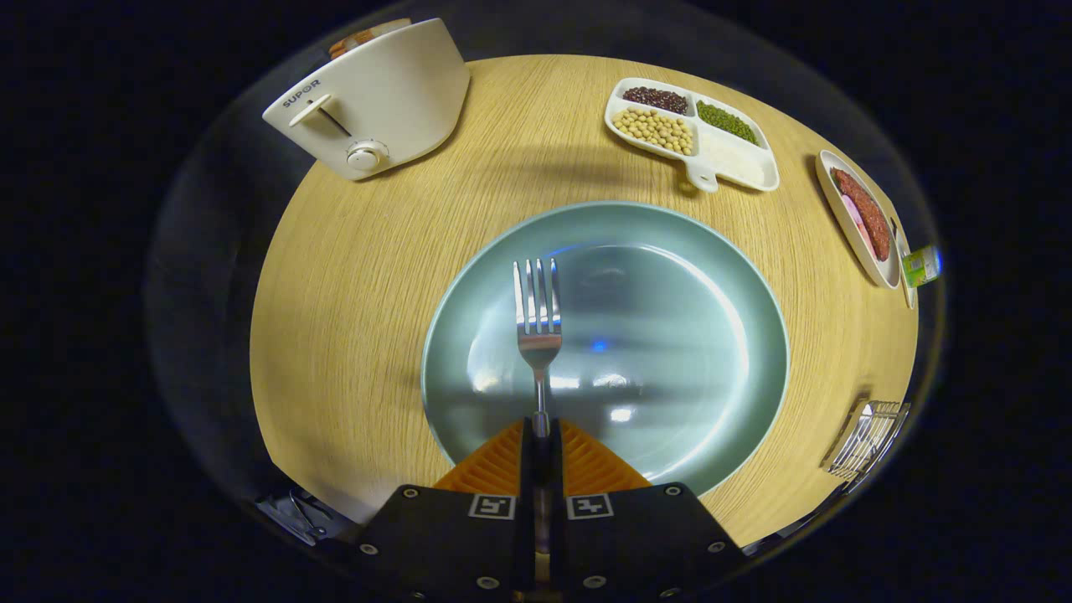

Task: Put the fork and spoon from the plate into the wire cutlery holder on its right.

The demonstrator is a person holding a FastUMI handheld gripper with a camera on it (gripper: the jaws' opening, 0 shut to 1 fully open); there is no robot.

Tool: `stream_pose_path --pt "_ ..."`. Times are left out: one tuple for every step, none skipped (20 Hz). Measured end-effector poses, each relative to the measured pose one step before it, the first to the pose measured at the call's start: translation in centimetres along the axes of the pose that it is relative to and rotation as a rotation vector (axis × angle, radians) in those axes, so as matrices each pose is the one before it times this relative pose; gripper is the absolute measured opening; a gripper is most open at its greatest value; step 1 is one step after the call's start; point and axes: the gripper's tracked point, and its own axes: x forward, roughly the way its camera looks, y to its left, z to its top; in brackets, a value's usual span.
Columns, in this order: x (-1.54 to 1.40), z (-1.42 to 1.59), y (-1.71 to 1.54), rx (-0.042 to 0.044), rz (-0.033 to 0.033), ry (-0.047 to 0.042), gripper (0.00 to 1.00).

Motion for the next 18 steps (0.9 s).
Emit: stream_pose_path --pt "-0.068 0.077 0.076 0.00141 0.00929 -0.00306 0.06" --pt "-0.154 0.090 -0.126 0.00469 0.00366 -0.00405 0.06" --pt "-0.099 0.102 -0.117 0.00880 -0.00336 -0.00404 0.05" --pt "-0.034 0.253 -0.048 0.00827 -0.00461 -0.01164 0.05" --pt "-0.124 0.336 -0.172 0.01233 0.00254 -0.01288 0.05" --pt "-0.106 0.320 0.114 0.01668 0.01294 -0.01781 0.05" --pt "-0.420 0.284 0.159 0.01350 0.01657 -0.01497 0.05" --pt "-0.291 0.256 -0.148 0.01105 0.00633 -0.01555 0.05" --pt "-0.382 0.437 -0.105 0.00498 0.00466 -0.01837 0.05" --pt "-0.249 0.259 -0.031 0.00399 0.00395 -0.01784 0.05" --pt "-0.303 0.377 -0.144 0.00762 0.00412 -0.01530 0.05" --pt "-0.446 0.188 -0.037 0.00593 0.00476 -0.01449 0.05" --pt "-0.591 0.282 -0.104 0.00563 0.00417 -0.01746 0.05" --pt "-0.498 0.231 -0.102 0.00649 0.00490 -0.01750 0.05" --pt "-0.535 0.289 -0.252 0.00626 0.00278 -0.01647 0.05" --pt "-0.608 0.143 -0.217 0.00738 0.00191 -0.01780 0.05" --pt "-0.630 0.230 -0.273 0.01399 0.00367 -0.01749 0.05" --pt "-0.615 -0.260 -0.301 0.01612 0.00582 -0.01305 0.05"
